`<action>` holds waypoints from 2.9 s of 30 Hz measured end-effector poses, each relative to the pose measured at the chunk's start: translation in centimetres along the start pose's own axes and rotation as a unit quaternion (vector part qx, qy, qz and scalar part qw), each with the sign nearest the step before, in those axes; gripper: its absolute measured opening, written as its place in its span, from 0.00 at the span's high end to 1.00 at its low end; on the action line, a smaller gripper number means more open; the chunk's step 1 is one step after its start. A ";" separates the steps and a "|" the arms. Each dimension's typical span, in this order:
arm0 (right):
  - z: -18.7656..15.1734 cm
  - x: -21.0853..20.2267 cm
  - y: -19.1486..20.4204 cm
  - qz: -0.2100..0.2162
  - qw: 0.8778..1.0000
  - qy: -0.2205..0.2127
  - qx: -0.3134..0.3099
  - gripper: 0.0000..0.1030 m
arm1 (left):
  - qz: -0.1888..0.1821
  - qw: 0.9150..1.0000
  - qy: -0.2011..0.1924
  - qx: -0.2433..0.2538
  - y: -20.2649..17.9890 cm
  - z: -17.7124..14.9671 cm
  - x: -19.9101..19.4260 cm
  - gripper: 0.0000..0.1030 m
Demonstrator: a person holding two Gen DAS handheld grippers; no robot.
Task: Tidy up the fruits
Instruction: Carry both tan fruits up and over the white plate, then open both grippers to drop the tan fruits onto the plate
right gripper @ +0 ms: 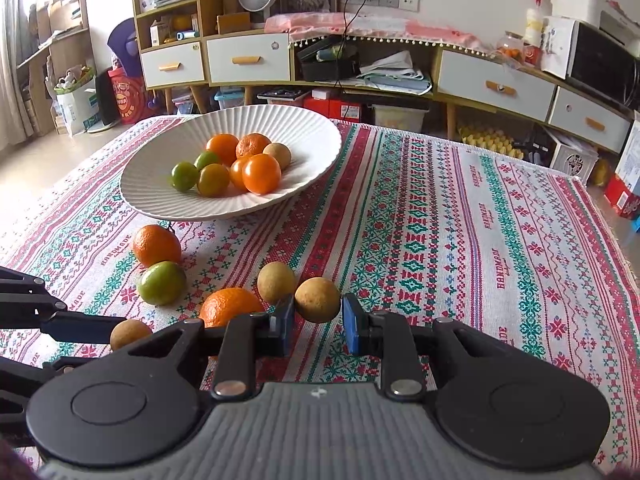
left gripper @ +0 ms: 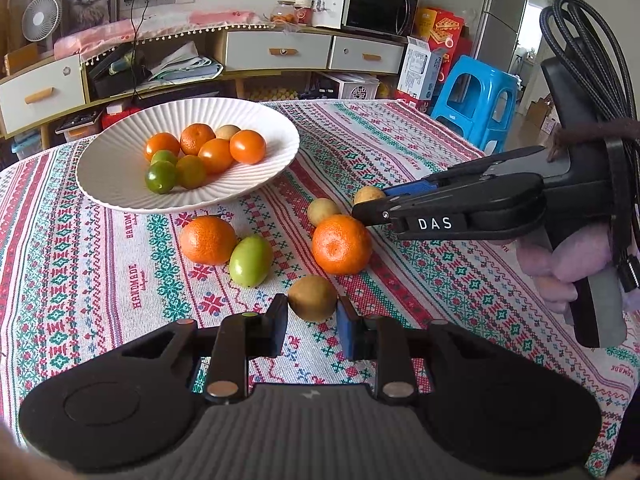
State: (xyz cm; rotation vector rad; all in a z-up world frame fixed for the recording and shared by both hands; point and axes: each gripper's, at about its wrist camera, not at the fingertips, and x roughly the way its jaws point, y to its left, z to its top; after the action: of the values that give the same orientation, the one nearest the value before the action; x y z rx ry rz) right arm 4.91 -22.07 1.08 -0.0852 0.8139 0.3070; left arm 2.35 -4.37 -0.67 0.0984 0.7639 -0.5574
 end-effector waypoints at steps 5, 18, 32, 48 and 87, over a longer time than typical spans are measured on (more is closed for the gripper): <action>0.6 -0.7 0.2 0.004 1.000 -0.006 0.002 0.78 | -0.004 1.000 -0.008 -0.008 0.5 0.8 -0.7 0.73; 2.6 -2.0 0.9 0.027 0.999 -0.038 0.013 0.78 | 0.002 0.999 -0.030 -0.034 2.3 3.0 -1.6 0.73; 4.7 -0.1 1.7 0.047 0.997 -0.035 0.041 0.78 | 0.027 0.997 -0.023 -0.064 5.0 5.5 -0.3 0.73; 6.0 3.1 2.3 0.062 0.995 0.012 0.076 0.78 | 0.043 0.998 -0.006 -0.038 6.7 6.5 3.0 0.73; 7.1 2.7 1.5 0.077 0.988 0.015 0.136 0.53 | 0.044 0.998 -0.014 -0.050 7.3 6.3 2.3 0.40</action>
State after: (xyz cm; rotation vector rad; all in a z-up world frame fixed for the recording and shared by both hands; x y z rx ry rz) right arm 11.14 -18.70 4.04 0.2306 0.8881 0.3380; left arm 11.41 -0.92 1.46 0.0308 0.7554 -0.4344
